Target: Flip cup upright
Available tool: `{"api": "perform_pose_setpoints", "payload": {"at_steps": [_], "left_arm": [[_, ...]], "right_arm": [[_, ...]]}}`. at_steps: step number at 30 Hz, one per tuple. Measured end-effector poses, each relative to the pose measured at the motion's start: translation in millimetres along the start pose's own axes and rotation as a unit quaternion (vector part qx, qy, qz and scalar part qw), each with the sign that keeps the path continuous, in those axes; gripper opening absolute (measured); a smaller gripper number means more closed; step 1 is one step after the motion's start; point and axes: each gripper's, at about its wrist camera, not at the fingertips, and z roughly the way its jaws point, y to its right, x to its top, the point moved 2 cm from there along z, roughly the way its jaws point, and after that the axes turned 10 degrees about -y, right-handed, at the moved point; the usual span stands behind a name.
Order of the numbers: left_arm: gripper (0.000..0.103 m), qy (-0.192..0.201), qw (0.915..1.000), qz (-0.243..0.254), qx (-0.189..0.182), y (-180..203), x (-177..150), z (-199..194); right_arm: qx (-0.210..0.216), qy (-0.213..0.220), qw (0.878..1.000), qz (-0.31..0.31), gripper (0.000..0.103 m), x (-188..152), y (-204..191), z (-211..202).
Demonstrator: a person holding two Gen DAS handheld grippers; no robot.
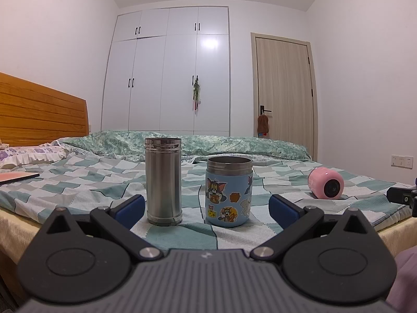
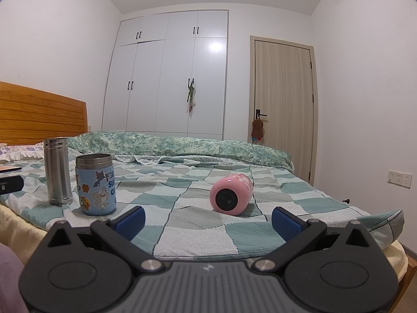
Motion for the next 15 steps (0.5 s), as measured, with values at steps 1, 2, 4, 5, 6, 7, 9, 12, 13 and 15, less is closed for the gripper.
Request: {"api": "perform_pose_setpoints", "payload": {"at_steps": [1,2,4,5,6,7,9,12,13,15], "left_arm": [[0.103,0.0,1.0,0.0,0.0,-0.3,-0.3,0.1],[0.103,0.0,1.0,0.0,0.0,-0.3,0.0,0.3],[0.103,0.0,1.0,0.0,0.0,0.0,-0.5,-0.1],[0.103,0.0,1.0,0.0,0.0,-0.1,-0.3,-0.1],[0.103,0.0,1.0,0.0,0.0,0.0,-0.5,0.0],[0.103,0.0,1.0,0.0,0.0,0.0,-0.5,0.0],[0.103,0.0,1.0,0.0,0.0,-0.1,-0.2,-0.1],[0.103,0.0,1.0,0.0,0.0,0.1,-0.6,-0.1],[0.103,0.001,1.0,0.0,0.0,0.2,-0.6,-0.1],[0.103,0.001,1.0,0.0,0.0,0.1,-0.3,-0.2]], "right_arm": [[0.0,0.0,1.0,0.0,0.103,0.0,0.0,0.1],[0.0,0.0,1.0,0.0,0.103,0.0,0.0,-0.2],[0.0,0.0,1.0,0.0,0.103,0.1,0.2,0.0],[0.0,0.0,1.0,0.0,0.103,0.2,0.2,-0.3],[0.0,0.0,1.0,0.0,0.103,0.3,0.3,-0.4],[0.0,0.0,1.0,0.0,0.103,0.4,0.4,-0.4],[0.0,0.0,1.0,-0.001,0.103,0.6,0.7,-0.5],[0.0,0.0,1.0,0.0,0.103,-0.4,0.2,-0.2],[0.0,0.0,1.0,-0.001,0.103,-0.2,0.3,-0.5],[0.0,0.0,1.0,-0.001,0.103,-0.3,0.1,-0.4]]}}
